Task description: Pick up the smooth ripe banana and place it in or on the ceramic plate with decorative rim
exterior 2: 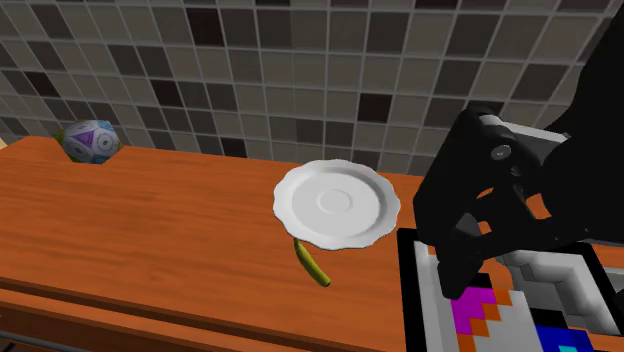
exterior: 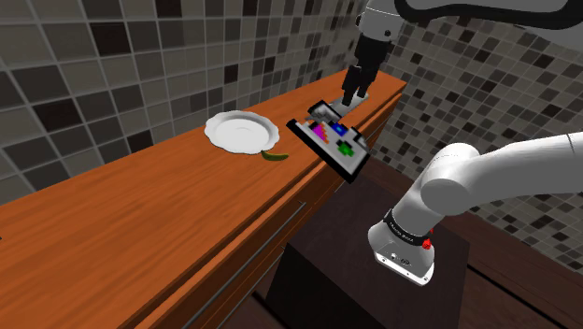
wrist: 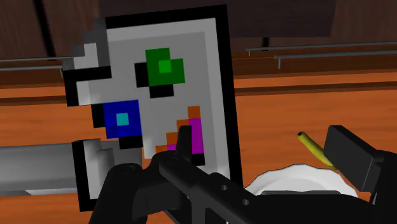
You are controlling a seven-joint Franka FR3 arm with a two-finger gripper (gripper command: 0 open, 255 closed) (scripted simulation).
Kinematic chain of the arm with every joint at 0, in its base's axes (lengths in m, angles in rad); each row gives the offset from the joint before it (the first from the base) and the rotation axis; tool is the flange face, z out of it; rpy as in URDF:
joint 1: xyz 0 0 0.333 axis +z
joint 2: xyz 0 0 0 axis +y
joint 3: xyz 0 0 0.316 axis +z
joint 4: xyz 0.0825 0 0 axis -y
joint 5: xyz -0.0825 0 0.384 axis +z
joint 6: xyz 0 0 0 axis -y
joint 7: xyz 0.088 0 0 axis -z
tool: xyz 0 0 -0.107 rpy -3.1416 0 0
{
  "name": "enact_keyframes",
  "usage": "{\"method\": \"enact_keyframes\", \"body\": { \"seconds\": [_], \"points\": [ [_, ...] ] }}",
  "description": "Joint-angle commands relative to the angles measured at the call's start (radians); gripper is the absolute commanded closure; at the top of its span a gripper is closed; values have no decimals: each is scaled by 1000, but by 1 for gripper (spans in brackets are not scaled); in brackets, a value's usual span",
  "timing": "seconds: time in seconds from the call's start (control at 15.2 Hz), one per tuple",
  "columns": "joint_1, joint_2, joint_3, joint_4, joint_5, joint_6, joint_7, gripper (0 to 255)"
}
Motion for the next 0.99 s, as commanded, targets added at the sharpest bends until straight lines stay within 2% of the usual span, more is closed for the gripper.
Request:
{"method": "enact_keyframes", "body": {
  "seconds": [0.0, 0.46, 0.92],
  "points": [
    [0, 0, 0, 0, 0, 0, 0, 0],
    [28, 115, 135, -79, 57, 215, 179, 0],
    [34, 319, 271, -78, 65, 432, 370, 0]
  ]
}}
